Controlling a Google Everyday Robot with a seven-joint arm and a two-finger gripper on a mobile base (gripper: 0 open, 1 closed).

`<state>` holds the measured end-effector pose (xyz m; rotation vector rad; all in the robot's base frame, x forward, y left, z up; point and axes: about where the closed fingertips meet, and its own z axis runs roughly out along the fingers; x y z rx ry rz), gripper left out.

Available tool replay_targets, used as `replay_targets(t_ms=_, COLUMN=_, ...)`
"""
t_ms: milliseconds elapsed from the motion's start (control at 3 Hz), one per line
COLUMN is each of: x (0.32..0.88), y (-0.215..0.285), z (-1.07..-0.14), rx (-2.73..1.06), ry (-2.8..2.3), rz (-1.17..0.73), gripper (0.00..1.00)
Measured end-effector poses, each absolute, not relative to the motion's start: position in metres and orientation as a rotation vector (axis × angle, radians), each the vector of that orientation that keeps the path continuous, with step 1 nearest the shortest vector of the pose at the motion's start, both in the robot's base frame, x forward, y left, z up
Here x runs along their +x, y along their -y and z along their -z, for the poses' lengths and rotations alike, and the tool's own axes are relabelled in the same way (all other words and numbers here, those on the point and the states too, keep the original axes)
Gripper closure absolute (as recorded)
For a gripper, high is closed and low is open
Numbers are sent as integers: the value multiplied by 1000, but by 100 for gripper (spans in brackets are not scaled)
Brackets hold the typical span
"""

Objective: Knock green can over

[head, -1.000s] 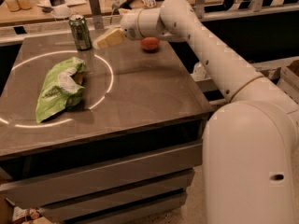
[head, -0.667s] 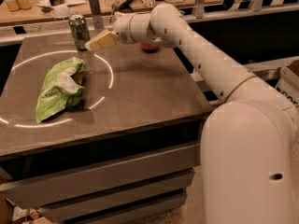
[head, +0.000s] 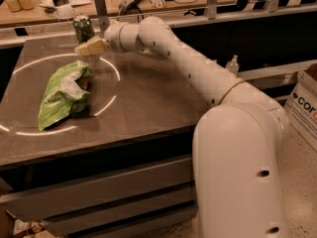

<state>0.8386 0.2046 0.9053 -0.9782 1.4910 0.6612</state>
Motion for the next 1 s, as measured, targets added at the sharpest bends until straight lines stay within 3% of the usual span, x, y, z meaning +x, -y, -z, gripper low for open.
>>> replay_targets(t_ms=1000, x=885, y=-251, z=-888, rx=-870, ry=-1442, rz=-615, gripper=0)
